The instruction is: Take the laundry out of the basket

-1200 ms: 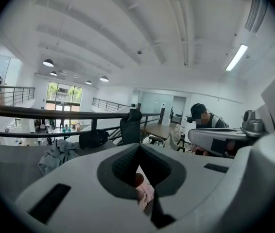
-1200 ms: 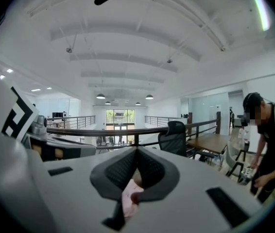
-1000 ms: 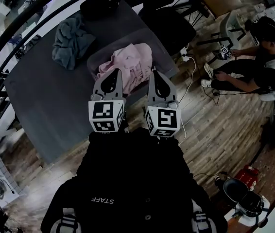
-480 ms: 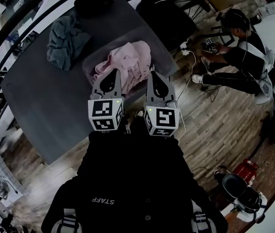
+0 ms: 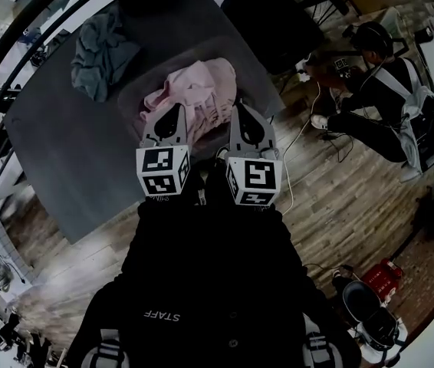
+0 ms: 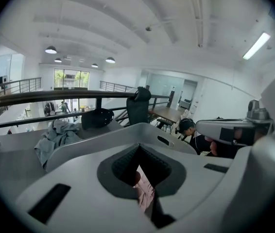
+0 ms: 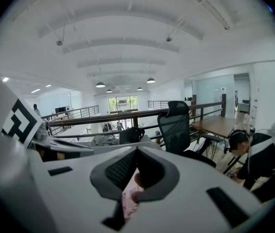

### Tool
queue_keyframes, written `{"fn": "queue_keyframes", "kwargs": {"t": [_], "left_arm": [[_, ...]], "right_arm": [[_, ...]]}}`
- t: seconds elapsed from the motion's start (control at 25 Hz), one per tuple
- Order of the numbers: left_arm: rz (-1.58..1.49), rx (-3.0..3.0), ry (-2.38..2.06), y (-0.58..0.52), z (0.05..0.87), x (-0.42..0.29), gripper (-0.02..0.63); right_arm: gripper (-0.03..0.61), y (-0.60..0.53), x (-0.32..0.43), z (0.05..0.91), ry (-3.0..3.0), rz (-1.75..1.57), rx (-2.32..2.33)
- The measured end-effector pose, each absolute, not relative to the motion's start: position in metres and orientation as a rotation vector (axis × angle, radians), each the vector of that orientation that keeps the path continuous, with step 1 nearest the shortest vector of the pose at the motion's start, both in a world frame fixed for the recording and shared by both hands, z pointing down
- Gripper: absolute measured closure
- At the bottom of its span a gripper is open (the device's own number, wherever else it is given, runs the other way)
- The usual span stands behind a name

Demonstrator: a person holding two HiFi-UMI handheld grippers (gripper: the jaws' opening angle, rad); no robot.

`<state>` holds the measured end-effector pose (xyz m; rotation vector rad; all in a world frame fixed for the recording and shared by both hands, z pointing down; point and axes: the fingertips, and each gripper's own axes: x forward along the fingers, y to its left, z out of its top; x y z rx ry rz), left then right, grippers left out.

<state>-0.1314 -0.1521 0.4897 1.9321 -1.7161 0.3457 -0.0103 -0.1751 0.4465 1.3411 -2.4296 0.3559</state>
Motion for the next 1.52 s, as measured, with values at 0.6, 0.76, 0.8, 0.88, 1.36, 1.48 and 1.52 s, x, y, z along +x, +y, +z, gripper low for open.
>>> {"fn": "queue_keyframes", "kwargs": {"t": [0.6,0.76,0.8,0.88,1.36,1.48,1.52], "left_arm": [[0.503,1.787,-1.601,-0.187,0.574,-0.136,0.574],[0.534,1.783,-1.514,-0.195,0.599,-0.132,0.454],[0.538,1.778,-1.501,-0.197,0.604,-0.132,0.433],[0.552,1.764,-1.476,-0.202,0.617,-0.133,0.382],[0.68,1.757,-1.297,-0.219,0.691,-0.126,0.123],[0.727,1.738,-1.269,-0.218,0.71,-0.123,0.062],[0.737,1.736,-1.26,-0.217,0.715,-0.122,0.051]], "right_arm": [[0.563,-0.215,-0.013,0.505,-2.389,0.501,1.192],[0.563,-0.225,-0.02,0.511,-2.391,0.507,1.159],[0.563,-0.227,-0.021,0.513,-2.39,0.511,1.152],[0.563,-0.233,-0.024,0.518,-2.386,0.521,1.141],[0.563,-0.265,-0.029,0.539,-2.349,0.556,1.125],[0.563,-0.268,-0.029,0.541,-2.342,0.57,1.122],[0.563,-0.269,-0.029,0.542,-2.341,0.572,1.121]]}}
